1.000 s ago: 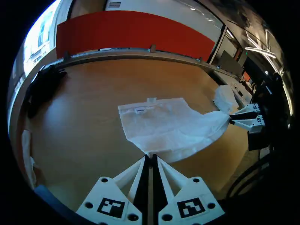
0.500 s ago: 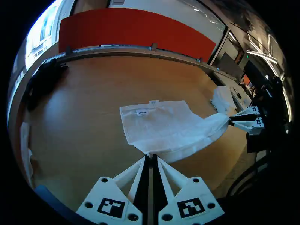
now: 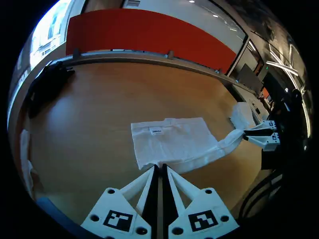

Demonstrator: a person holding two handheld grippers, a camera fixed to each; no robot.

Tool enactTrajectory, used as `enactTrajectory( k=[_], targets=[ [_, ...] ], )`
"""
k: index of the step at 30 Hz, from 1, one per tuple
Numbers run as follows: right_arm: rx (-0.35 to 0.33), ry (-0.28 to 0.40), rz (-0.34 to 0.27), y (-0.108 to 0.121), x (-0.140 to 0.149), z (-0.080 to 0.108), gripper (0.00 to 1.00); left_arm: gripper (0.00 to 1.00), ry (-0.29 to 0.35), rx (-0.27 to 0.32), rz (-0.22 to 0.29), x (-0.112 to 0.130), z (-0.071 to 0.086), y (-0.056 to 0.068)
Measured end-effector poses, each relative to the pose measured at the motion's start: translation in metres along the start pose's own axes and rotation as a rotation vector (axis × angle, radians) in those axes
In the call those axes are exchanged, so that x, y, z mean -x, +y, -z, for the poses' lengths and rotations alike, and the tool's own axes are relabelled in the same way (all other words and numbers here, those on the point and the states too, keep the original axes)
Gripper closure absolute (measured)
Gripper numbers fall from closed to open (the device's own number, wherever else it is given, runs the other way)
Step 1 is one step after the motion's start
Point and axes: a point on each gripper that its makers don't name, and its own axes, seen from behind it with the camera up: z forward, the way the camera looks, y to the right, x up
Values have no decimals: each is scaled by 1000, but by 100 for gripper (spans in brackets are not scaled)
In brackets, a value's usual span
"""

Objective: Fold towel

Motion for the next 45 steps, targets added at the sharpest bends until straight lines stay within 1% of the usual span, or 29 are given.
enactTrajectory(
  k=[6,12,16,24,30,38,42,45],
  targets=[
    [14,-15,-4,16,-2,-20,85,94,9,-17,2,-16,-21,-8],
    [25,-28,-32,31,-3,-41,85,94,-2,-28,6,-25,-45,-17],
    [31,-42,-43,39,1,-52,85,94,-20,-34,2,-24,-60,-21],
    [30,-84,-46,44,17,-68,85,94,-56,-34,-7,-15,-83,-25],
    [30,-101,-66,49,23,-87,85,93,-63,-45,-2,-14,-102,-34],
    [53,-101,-79,62,22,-108,83,87,-64,-66,8,-18,-124,-49],
    [68,-103,-89,68,21,-117,79,77,-68,-78,16,-19,-132,-57],
    [74,-101,-93,71,19,-122,77,69,-60,-88,20,-23,-134,-62]
  ],
)
